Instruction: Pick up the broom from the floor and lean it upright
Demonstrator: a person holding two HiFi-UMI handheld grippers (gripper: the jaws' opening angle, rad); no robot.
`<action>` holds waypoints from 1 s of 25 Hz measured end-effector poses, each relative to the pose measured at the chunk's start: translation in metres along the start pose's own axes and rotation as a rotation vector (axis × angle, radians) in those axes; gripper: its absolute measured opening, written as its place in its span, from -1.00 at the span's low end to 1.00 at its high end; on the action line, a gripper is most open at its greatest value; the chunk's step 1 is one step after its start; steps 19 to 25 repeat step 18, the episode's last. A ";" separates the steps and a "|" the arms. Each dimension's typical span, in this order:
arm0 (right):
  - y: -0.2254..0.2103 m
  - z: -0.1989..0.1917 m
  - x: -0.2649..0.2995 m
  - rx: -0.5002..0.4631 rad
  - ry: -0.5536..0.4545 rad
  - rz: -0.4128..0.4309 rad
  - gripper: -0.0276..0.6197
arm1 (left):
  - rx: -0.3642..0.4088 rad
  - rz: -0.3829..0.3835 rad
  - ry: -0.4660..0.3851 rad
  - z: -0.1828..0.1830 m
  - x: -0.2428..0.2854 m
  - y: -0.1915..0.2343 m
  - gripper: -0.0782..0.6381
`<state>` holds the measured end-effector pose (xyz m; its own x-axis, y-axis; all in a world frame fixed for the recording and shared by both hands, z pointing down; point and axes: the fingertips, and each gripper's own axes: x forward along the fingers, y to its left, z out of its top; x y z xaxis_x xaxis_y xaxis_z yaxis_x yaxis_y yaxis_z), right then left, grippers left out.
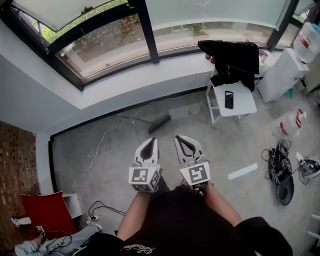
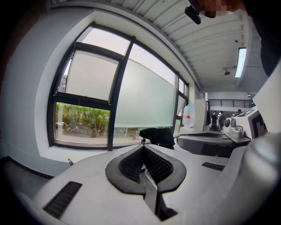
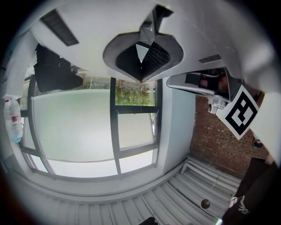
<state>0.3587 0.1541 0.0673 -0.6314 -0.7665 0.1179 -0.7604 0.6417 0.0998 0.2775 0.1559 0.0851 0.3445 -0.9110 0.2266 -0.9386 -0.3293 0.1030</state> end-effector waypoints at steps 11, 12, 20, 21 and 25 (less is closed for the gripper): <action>-0.016 0.015 -0.001 -0.013 -0.034 -0.030 -0.89 | 0.052 -0.024 0.001 0.007 0.007 -0.008 -0.78; -0.015 0.017 0.000 -0.019 -0.036 -0.026 -0.89 | 0.057 -0.024 0.002 0.008 0.007 -0.008 -0.78; -0.016 0.027 0.003 -0.041 -0.058 -0.022 -0.89 | 0.072 -0.031 0.010 0.010 0.008 -0.007 -0.78; -0.016 0.027 0.003 -0.041 -0.058 -0.022 -0.89 | 0.072 -0.031 0.010 0.010 0.008 -0.007 -0.78; -0.016 0.027 0.003 -0.041 -0.058 -0.022 -0.89 | 0.072 -0.031 0.010 0.010 0.008 -0.007 -0.78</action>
